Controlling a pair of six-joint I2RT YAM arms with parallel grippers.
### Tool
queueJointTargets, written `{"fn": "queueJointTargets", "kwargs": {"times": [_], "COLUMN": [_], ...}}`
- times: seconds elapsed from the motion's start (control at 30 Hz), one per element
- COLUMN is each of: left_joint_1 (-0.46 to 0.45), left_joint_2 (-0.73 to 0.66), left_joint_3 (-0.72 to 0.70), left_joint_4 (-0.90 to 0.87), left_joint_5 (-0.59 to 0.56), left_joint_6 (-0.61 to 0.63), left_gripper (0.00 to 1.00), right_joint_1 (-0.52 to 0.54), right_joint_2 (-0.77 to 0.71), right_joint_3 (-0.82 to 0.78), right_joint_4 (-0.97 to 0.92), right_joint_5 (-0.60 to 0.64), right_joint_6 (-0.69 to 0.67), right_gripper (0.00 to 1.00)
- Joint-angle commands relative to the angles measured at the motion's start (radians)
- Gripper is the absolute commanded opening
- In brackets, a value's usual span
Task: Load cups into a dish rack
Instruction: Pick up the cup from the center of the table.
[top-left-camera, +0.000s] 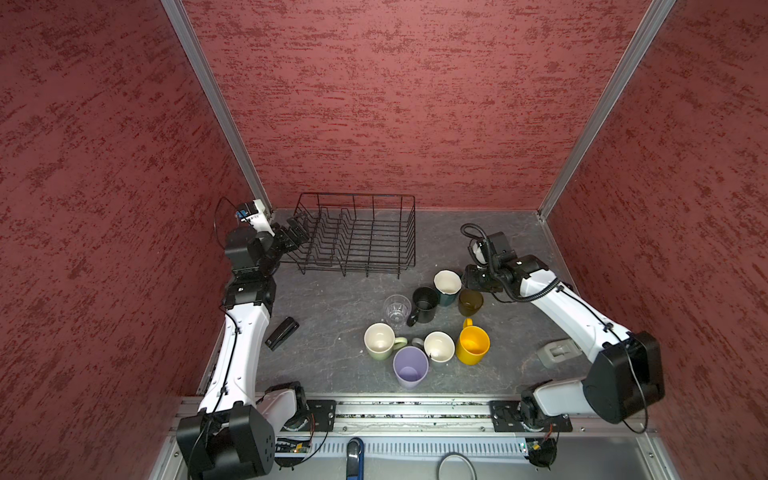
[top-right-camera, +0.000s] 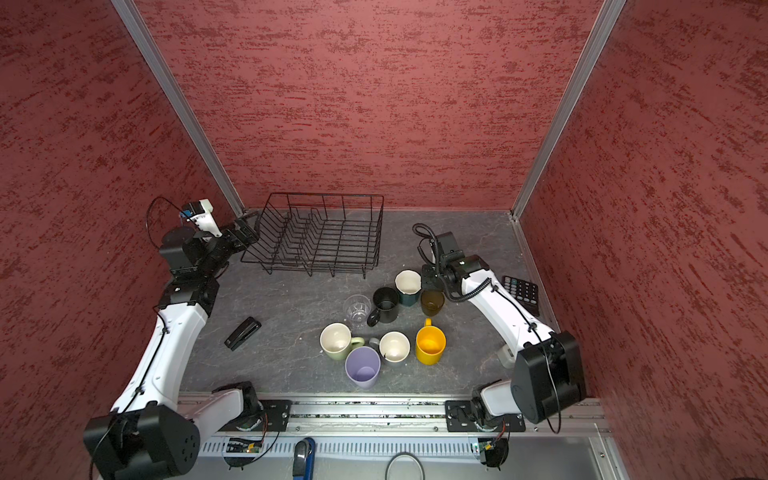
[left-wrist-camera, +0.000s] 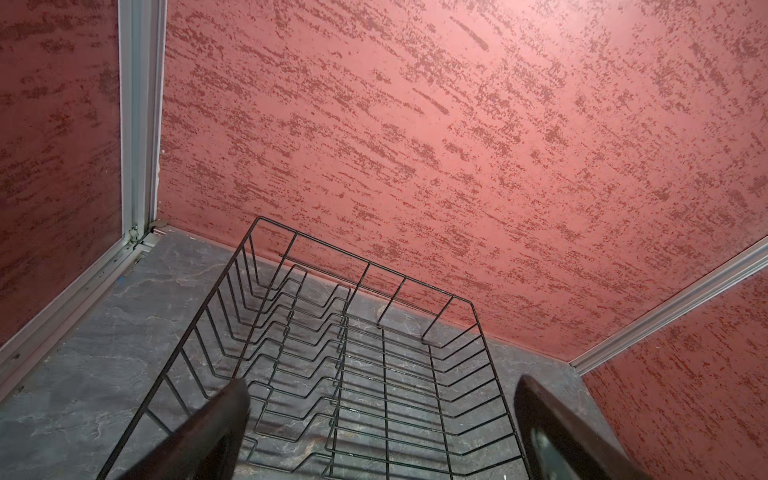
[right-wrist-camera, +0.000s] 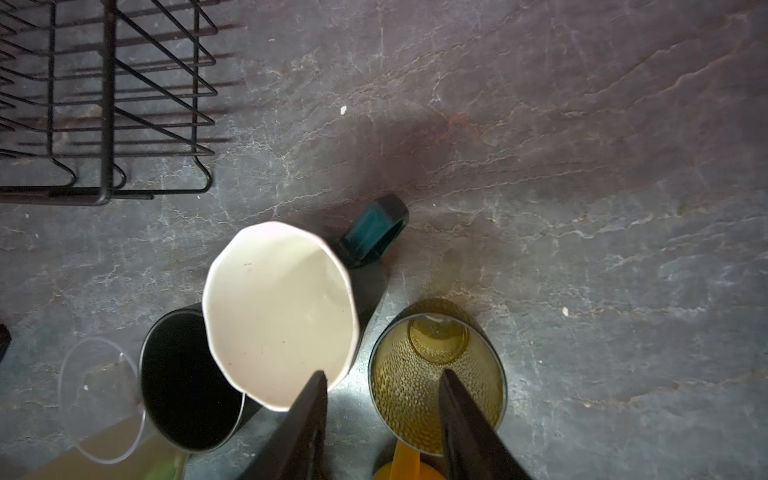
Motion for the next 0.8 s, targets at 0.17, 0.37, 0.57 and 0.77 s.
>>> {"fn": "queueJointTargets", "kwargs": {"times": [0.17, 0.37, 0.57, 0.77], "left_joint_1": [0.014, 0.020, 0.020, 0.022], "left_joint_2": [-0.022, -0.025, -0.029, -0.029], "left_joint_3": [-0.010, -0.012, -0.017, -0.018], "left_joint_4": [0.004, 0.006, 0.006, 0.011], "left_joint_5": [-0.007, -0.007, -0.012, -0.013], "left_joint_6": [0.013, 0.008, 0.007, 0.005], "left_gripper": [1.00, 1.00, 1.00, 1.00], "right_joint_1": [0.017, 0.030, 0.039, 0.049], "right_joint_2": [0.051, 0.084, 0.130, 0.194], "right_joint_3": [0.050, 0.040, 0.045, 0.075], "right_joint_4": [0.046, 0.068, 0.108, 0.114], "right_joint_5": [0.020, 0.011, 0.019, 0.044], "right_joint_6": [-0.003, 0.001, 0.006, -0.001], "right_gripper": [0.43, 0.41, 0.36, 0.31]}}
